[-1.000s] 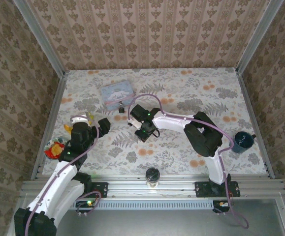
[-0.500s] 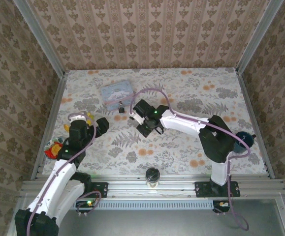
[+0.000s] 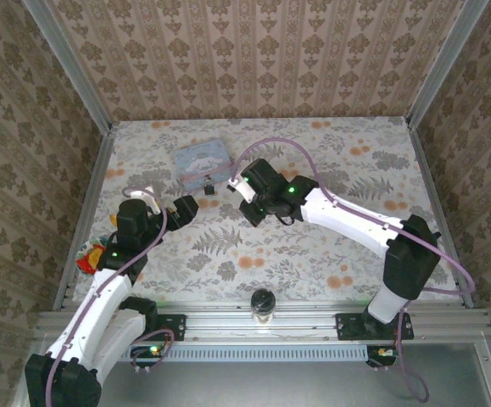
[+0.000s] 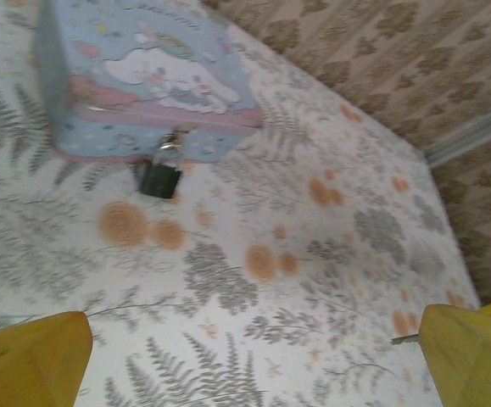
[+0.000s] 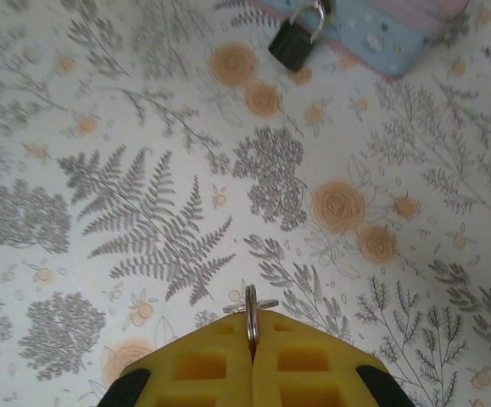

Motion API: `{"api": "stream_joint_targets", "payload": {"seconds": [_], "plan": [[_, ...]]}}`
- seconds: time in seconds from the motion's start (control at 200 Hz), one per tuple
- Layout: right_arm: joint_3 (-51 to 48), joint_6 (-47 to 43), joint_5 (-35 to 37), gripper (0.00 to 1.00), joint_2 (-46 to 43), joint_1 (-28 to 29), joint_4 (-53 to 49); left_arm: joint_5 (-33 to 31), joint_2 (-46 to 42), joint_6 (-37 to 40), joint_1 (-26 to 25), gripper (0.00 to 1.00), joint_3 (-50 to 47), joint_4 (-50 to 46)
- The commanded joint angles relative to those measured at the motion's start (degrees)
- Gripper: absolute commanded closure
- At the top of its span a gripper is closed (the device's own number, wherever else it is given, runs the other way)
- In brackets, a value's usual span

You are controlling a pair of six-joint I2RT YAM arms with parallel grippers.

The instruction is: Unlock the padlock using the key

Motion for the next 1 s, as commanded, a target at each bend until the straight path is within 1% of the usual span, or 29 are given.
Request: {"api": "stream_joint_targets", "payload": {"seconds": [0.0, 0.135, 0.235, 0.29, 0.385, 0.475, 0.55, 0.615, 0.635, 0.675, 0.73, 0.75, 0.8, 0.87, 0.9, 0.995], "plan": [[1.93, -1.02, -4.32, 1.00, -3.15, 0.32, -0.65, 7.56, -0.35, -2.24, 0.21, 0.00, -0.86, 7.11], [5.03, -0.36, -7.31, 1.00, -4.41, 0.34, -1.66, 13.10, 0.36, -2.64, -0.06, 0.02, -1.40, 13.82], [7.68, 1.40, -8.34, 1.00, -4.72, 0.29, -2.75, 14.35, 0.54, -0.36, -1.15, 0.02, -1.35, 15.26], [8.77, 2.70, -8.51, 1.00, -4.96, 0.31, -2.95, 15.10, 0.46, 1.21, -2.10, 0.03, -1.64, 16.53], [10.44, 4.93, -8.83, 1.00, -5.14, 0.30, -3.60, 16.50, 0.13, 5.02, -3.97, 0.08, -3.13, 21.03], [11.77, 6.87, -9.30, 1.00, -5.16, 0.22, -4.86, 16.41, -0.54, 9.98, -5.84, 0.14, -5.38, 25.11], [12.52, 8.21, -10.17, 1.00, -5.48, 0.26, -5.40, 14.80, -1.24, 16.28, -8.20, 0.19, -7.18, 27.68], [12.59, 9.53, -10.89, 1.00, -5.98, 0.20, -5.41, 12.04, -1.80, 22.70, -10.52, 0.27, -8.60, 29.46], [12.58, 9.88, -11.36, 1.00, -6.16, 0.21, -5.33, 10.97, -1.98, 24.84, -12.59, 0.28, -9.10, 30.19], [12.56, 10.59, -11.88, 1.00, -6.43, 0.20, -5.32, 8.77, -2.21, 29.13, -14.75, 0.28, -10.08, 31.69], [12.50, 11.40, -12.79, 1.00, -6.86, 0.20, -5.11, 5.37, -2.14, 34.80, -17.82, 0.31, -11.36, 34.20], [12.41, 11.57, -13.10, 1.00, -7.00, 0.19, -4.99, 4.11, -2.03, 36.70, -18.98, 0.34, -11.81, 35.19], [12.12, 12.05, -13.70, 1.00, -7.45, 0.21, -4.59, 0.49, -1.54, 40.82, -21.63, 0.37, -12.86, 37.99], [11.68, 12.47, -13.98, 1.00, -7.86, 0.23, -4.23, -3.90, -0.44, 44.18, -24.36, 0.39, -13.69, 41.74], [11.34, 12.60, -14.09, 1.00, -7.97, 0.24, -4.02, -4.75, 0.17, 45.20, -25.04, 0.43, -13.90, 43.49], [10.47, 13.02, -14.79, 1.00, -8.32, 0.21, -3.11, -6.12, 2.45, 47.18, -26.25, 0.49, -14.27, 48.46]]}}
